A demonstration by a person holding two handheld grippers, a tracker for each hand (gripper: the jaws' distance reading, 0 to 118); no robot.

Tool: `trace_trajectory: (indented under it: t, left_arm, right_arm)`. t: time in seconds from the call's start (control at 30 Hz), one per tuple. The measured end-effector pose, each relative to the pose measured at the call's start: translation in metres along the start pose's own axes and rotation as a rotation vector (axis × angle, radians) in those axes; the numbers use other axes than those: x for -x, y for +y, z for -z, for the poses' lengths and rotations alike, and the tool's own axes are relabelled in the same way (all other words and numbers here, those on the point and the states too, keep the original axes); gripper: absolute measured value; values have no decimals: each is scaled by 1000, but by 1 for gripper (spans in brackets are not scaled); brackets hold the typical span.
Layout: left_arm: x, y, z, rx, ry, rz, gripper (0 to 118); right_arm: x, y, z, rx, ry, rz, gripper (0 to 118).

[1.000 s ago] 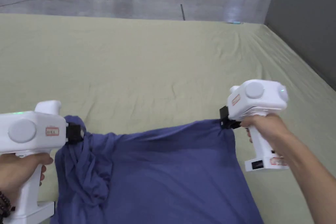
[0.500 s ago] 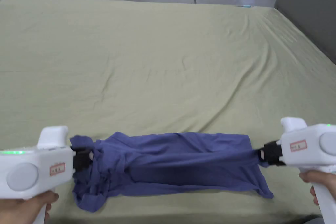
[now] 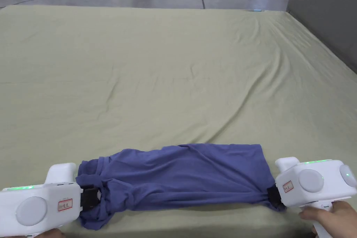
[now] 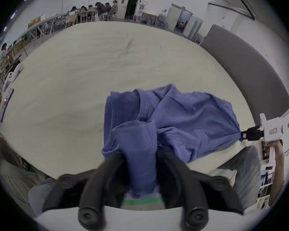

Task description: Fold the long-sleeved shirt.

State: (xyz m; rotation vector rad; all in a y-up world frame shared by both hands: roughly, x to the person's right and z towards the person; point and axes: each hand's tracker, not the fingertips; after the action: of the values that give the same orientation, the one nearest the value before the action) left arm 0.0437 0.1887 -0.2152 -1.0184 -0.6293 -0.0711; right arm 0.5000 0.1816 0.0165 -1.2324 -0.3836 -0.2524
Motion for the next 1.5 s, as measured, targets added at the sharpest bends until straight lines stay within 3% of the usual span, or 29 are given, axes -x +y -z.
trace_trajectory:
  t: [0.03,0.1,0.13,0.3,0.33,0.37,0.4,0.57,0.7,0.73,0.77,0.8,0.83,0.9,0.93,0.97,1.17,1.27,1.33,1.5]
  left_arm:
    - [2,2,-7,-23,-5,-22,118]
    - [5,7,-19,-23,-1,-23,118]
    - [8,10,-37,-97,-31,-18,118]
    - [-1,35,-92,-219,-73,-50,115]
    - [-3,38,-98,-241,-81,-39,87]
    - [-6,40,-99,-256,-55,-21,39]
    - [-10,42,-96,-251,-35,-11,0]
    - [4,53,-71,-212,-46,-22,0]
    - [41,50,-63,-203,-173,-198,0]
    - [52,48,-57,-184,-228,-246,10]
    - [64,44,-50,-166,-283,-308,51]
    - [76,38,-41,-147,-333,-358,107]
    - [84,36,-28,-105,-368,-401,118]
    - [112,5,-49,-79,-513,-493,118]
    - [118,-5,-54,-56,-485,-544,118]
    - [112,11,2,-29,-523,-562,118]
    - [105,-9,53,11,-684,-669,118]
    - [93,-4,72,-16,-833,-676,118]
    - [74,0,86,-8,-834,-693,118]
    - [71,21,107,23,-830,-573,118]
  right_arm:
    - [-3,1,-8,-16,12,6,117]
    - [-4,3,-24,-25,4,19,118]
    - [-4,3,-43,-136,24,22,118]
    - [13,20,-112,-373,95,91,107]
    - [18,23,-119,-402,111,95,83]
    - [25,26,-124,-451,116,101,37]
    - [35,29,-128,-461,106,103,2]
    - [57,42,-106,-435,114,63,2]
    - [60,43,-107,-421,142,49,2]
    - [61,43,-105,-418,145,45,2]
    - [61,43,-106,-415,146,42,2]
    - [61,43,-108,-411,145,39,2]
    - [61,43,-106,-406,144,36,2]
    - [62,43,-104,-398,145,34,2]
    - [64,42,-105,-394,145,34,2]
    - [65,42,-103,-387,144,35,2]
    - [68,42,-94,-357,145,21,2]
    - [70,43,-95,-350,136,14,2]
    - [73,42,-97,-349,135,9,2]
    - [73,41,-97,-337,127,12,2]
